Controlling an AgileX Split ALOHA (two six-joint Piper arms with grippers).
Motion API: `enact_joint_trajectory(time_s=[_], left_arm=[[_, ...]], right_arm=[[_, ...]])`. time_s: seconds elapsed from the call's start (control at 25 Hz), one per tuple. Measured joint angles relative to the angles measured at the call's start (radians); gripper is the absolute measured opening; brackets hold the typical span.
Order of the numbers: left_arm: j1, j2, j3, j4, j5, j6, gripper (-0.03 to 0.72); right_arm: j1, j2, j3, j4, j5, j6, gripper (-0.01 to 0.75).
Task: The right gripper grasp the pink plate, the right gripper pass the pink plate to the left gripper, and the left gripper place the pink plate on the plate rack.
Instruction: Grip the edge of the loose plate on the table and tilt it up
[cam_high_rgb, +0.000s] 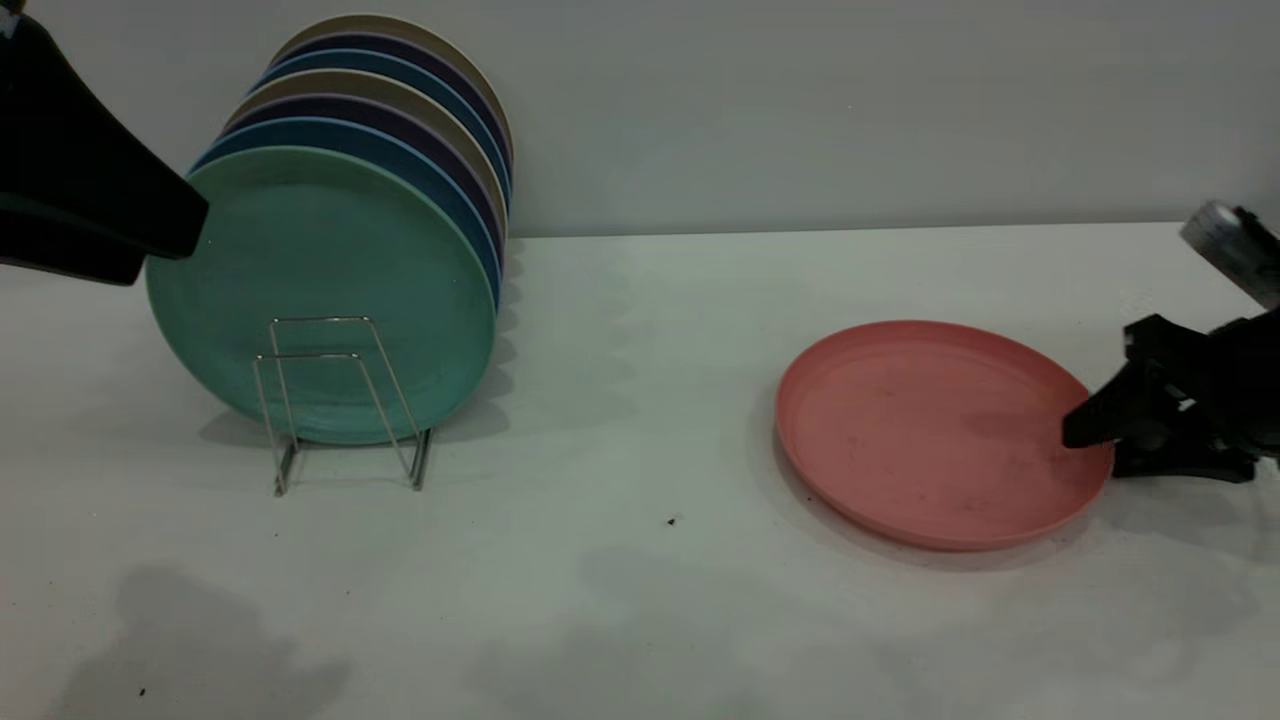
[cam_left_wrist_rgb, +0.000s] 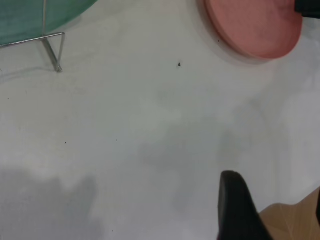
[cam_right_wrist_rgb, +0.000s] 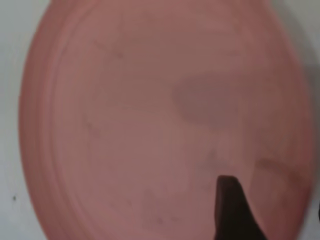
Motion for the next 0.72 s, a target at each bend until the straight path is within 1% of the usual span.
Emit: enact_joint_trajectory(time_s=[0.16,0.24,0.32,0.4,0.48,0.52,0.6,0.72], left_arm=[[0.0,0.0,0.0,0.0,0.0,0.0,0.404],[0.0,0.0,0.0,0.0,0.0,0.0,0.404],[0.0,0.0,0.0,0.0,0.0,0.0,0.404],[0.0,0.0,0.0,0.0,0.001,0.0,0.404],[0.0,0.0,0.0,0.0,0.001,0.0,0.404],[0.0,0.0,0.0,0.0,0.001,0.0,0.404],[0.0,0.0,0.0,0.0,0.001,0.0,0.404],[0.0,0.0,0.0,-0.005,0.001,-0.003,0.404]], right_arm=[[0.028,0.0,0.0,0.02,-0.033,-0.011,0.417],[0.03,0.0,0.0,0.034,-0.051,-0.011,0.389],[0.03,0.0,0.0,0.047,-0.072,-0.013,0.322],[0.03,0.0,0.0,0.06,-0.082,-0.029,0.221],[0.03,0.0,0.0,0.062,-0.083,-0.049,0.089],[0.03,0.0,0.0,0.065,-0.083,-0.051,0.054],[0.03,0.0,0.0,0.068,-0.084,-0.052,0.019],[0.03,-0.001,0.0,0.062,-0.084,-0.052,0.015]])
